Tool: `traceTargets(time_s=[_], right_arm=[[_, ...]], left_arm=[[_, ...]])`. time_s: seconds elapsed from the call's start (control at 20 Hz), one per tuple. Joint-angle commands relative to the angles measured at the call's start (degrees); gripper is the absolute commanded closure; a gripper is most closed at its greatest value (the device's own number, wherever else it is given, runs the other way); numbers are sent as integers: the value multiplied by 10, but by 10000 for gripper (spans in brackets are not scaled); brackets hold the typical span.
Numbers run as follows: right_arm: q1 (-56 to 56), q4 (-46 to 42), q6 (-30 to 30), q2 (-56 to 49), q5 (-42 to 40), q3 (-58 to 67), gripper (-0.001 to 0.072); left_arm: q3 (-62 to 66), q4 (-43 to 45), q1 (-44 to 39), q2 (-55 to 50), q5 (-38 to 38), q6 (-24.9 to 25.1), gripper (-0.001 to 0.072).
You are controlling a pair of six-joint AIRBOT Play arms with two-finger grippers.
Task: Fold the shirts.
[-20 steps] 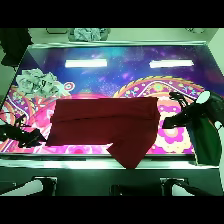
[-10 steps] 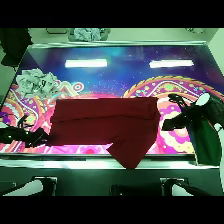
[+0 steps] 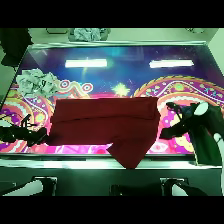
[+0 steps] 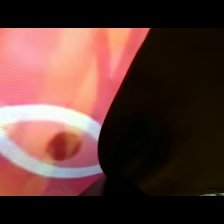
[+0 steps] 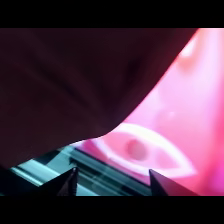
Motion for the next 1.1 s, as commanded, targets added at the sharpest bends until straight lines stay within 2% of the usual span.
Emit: traceTargets(time_s=[0.0, 0.35, 0.5, 0.55, 0.6, 0.65, 0.7, 0.9, 1.0, 1.05], right_arm=[[0, 80, -33, 57, -48, -125, 132], [1, 216, -44, 77, -165, -240, 159], [51, 224, -30, 77, -207, -254, 180], [78, 223, -12, 77, -222, -254, 260], [97, 223, -2, 77, -231, -253, 377], [106, 221, -1, 77, -240, -253, 618], [103, 219, -1, 78, -235, -252, 672], [70, 214, -48, 107, -188, -207, 676], [62, 204, -47, 116, -165, -148, 677], [62, 200, -41, 115, -163, -117, 678]], left_arm=[[0, -1, -1, 0, -3, 2, 675], [0, -1, -1, 0, -18, 22, 675], [1, -1, -1, 0, -17, 22, 674], [1, -1, -1, 0, -17, 24, 675], [1, -1, -1, 0, -17, 24, 674], [1, -1, -1, 0, -17, 24, 675], [2, -1, -1, 0, -17, 26, 675], [46, -33, -1, 15, -22, 66, 676], [82, -80, -2, 31, -23, 57, 679], [104, -92, -6, 32, -23, 38, 680]])
